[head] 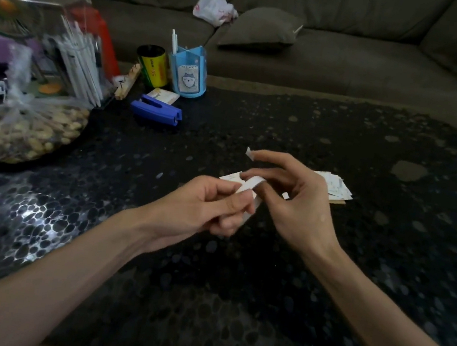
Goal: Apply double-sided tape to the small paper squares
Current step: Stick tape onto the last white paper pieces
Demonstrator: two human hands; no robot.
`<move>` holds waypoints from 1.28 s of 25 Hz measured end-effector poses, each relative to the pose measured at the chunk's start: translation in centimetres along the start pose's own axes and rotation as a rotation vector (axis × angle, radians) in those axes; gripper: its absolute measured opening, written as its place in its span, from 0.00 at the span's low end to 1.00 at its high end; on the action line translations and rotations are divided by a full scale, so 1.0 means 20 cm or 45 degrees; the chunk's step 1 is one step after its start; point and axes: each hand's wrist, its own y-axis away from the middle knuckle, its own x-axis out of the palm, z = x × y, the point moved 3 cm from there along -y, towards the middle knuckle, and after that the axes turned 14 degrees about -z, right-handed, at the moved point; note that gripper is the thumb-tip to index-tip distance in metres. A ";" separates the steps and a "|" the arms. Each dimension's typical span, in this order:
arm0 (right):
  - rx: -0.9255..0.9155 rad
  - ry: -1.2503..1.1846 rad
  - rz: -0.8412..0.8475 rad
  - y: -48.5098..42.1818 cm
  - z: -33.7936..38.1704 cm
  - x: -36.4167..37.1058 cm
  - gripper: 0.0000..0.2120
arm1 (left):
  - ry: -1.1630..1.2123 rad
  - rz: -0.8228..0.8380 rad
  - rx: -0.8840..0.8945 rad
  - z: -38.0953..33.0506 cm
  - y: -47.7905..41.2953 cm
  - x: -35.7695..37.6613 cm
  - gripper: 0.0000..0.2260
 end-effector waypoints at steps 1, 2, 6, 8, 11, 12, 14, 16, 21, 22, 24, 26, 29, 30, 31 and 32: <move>0.034 -0.033 0.017 0.01 0.00 0.01 0.19 | 0.048 0.058 -0.072 0.00 0.01 0.02 0.14; 0.063 -0.063 0.037 0.03 0.01 0.03 0.18 | 0.111 0.110 -0.136 0.00 0.02 0.03 0.15; 0.154 -0.154 0.117 0.06 0.01 0.06 0.19 | 0.259 0.212 -0.228 0.00 0.05 0.06 0.16; 0.207 -0.188 0.058 0.04 0.00 0.05 0.22 | 0.286 0.056 -0.184 0.01 0.01 0.04 0.15; 0.386 -0.222 -0.093 0.01 -0.05 0.01 0.25 | 0.162 -0.453 -0.012 0.02 -0.04 -0.07 0.11; 0.433 -0.240 -0.104 0.01 -0.06 0.00 0.25 | 0.023 -0.597 0.065 0.01 -0.03 -0.10 0.08; 0.471 -0.259 -0.071 0.02 -0.06 0.00 0.24 | -0.156 -0.711 0.198 -0.02 -0.01 -0.12 0.08; 0.470 -0.261 -0.024 0.03 -0.04 0.02 0.22 | -0.163 -0.705 0.257 -0.04 0.00 -0.09 0.10; 0.432 -0.222 0.040 0.04 -0.02 0.04 0.19 | -0.218 -0.708 0.315 -0.04 0.00 -0.09 0.08; 0.434 -0.219 0.041 0.04 -0.02 0.04 0.19 | -0.226 -0.711 0.314 -0.04 -0.01 -0.09 0.07; 0.441 -0.202 0.037 0.04 -0.02 0.04 0.18 | -0.256 -0.719 0.326 -0.04 0.00 -0.09 0.05; 0.454 -0.201 0.037 0.05 -0.01 0.04 0.18 | -0.314 -0.773 0.383 -0.05 0.00 -0.10 0.04; 0.491 -0.172 0.062 0.06 0.01 0.06 0.21 | -0.470 -0.949 0.519 -0.06 0.01 -0.11 0.02; 0.492 -0.151 0.084 0.06 0.02 0.07 0.22 | -0.503 -0.998 0.544 -0.06 0.02 -0.11 0.02; 0.484 -0.129 0.106 0.06 0.02 0.07 0.22 | -0.514 -1.038 0.553 -0.05 0.02 -0.10 0.03; 0.473 -0.105 0.127 0.07 0.02 0.08 0.22 | -0.513 -1.066 0.548 -0.05 0.02 -0.10 0.03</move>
